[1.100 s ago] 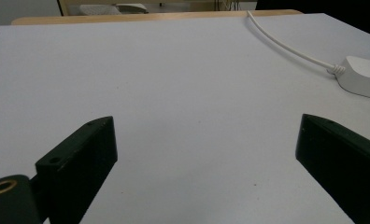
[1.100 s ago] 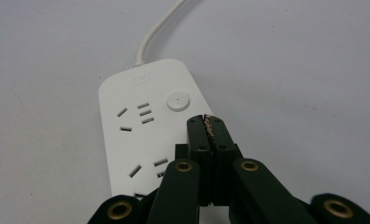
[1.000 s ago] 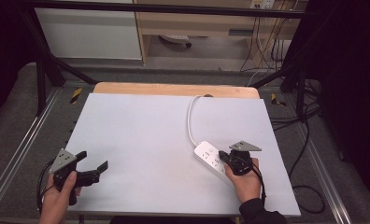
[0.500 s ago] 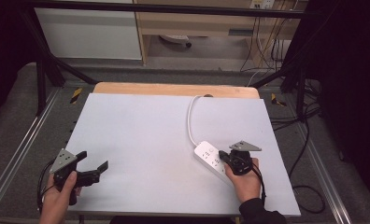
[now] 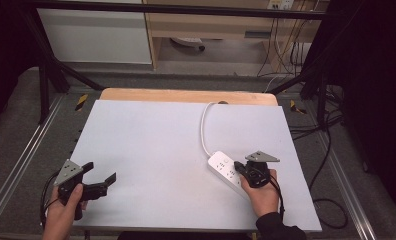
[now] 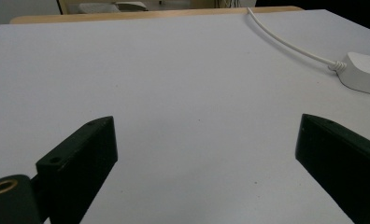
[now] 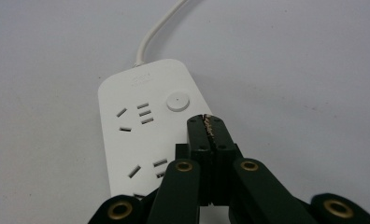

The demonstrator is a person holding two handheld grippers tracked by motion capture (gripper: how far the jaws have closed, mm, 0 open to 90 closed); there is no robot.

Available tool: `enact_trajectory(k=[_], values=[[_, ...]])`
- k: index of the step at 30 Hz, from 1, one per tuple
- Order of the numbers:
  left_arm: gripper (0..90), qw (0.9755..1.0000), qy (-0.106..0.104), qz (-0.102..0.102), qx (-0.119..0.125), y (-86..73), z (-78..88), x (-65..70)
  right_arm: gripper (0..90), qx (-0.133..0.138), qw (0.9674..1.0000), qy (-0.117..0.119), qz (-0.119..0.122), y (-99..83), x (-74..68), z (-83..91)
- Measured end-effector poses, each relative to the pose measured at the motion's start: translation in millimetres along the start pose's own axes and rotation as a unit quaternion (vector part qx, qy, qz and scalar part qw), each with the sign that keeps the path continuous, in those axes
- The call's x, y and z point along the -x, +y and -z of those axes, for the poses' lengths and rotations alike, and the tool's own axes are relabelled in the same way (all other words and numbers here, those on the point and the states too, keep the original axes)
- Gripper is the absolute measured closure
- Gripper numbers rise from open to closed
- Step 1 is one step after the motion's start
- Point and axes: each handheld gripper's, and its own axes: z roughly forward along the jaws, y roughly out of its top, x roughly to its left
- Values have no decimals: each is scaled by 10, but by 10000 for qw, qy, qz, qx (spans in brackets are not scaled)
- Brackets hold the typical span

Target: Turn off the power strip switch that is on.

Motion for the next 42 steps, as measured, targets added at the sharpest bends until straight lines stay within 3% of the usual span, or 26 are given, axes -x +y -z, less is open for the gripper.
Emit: enact_trajectory(k=[42], values=[[56, 10000, 31, -23, -46, -7, -11, -7, 900, 3, 10000, -43, 30, -7, -17, 2]])
